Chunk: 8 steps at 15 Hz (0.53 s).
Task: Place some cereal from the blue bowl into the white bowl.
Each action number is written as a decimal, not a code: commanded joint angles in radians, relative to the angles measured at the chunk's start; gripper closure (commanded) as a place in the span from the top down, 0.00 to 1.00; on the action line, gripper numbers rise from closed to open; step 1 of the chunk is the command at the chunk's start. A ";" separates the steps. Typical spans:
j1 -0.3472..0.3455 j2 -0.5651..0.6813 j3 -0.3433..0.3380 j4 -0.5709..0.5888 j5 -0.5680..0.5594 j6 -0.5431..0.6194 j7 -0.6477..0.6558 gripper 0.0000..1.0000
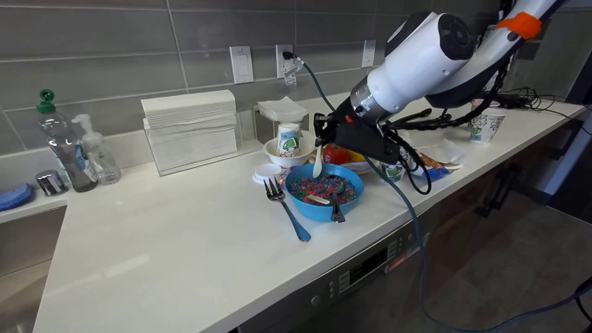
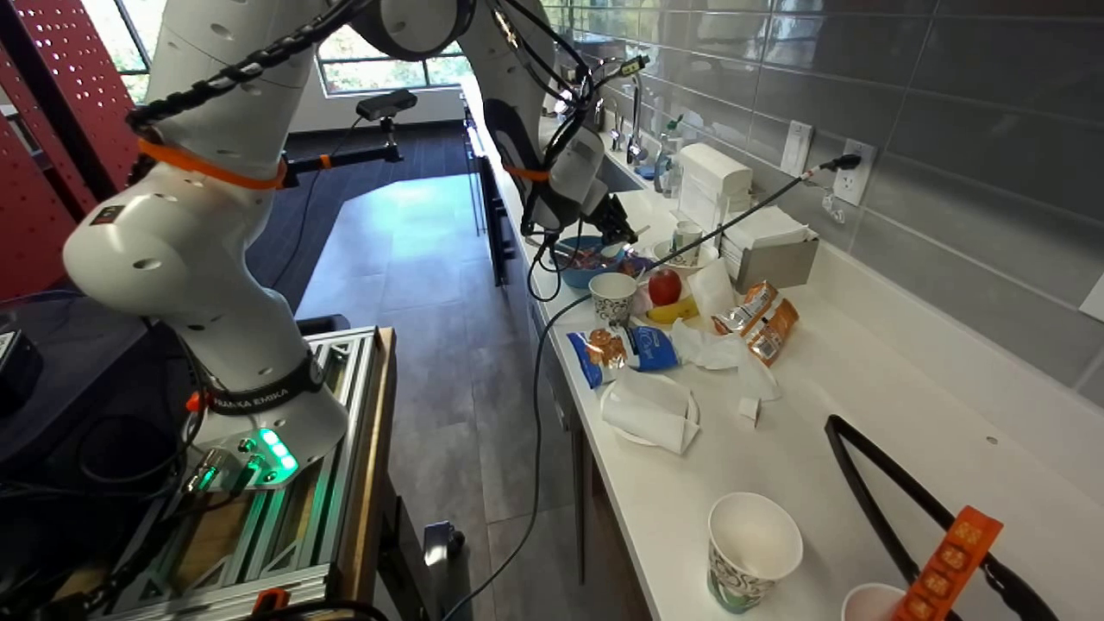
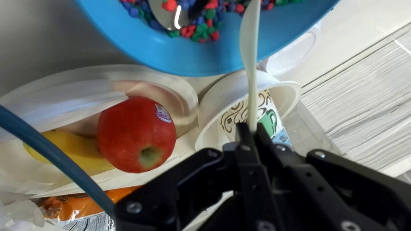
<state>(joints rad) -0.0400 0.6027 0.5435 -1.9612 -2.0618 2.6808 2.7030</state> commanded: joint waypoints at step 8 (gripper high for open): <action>0.026 0.087 0.002 0.065 -0.071 -0.008 0.045 0.01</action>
<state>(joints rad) -0.0189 0.6522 0.5427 -1.9251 -2.0788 2.6814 2.7021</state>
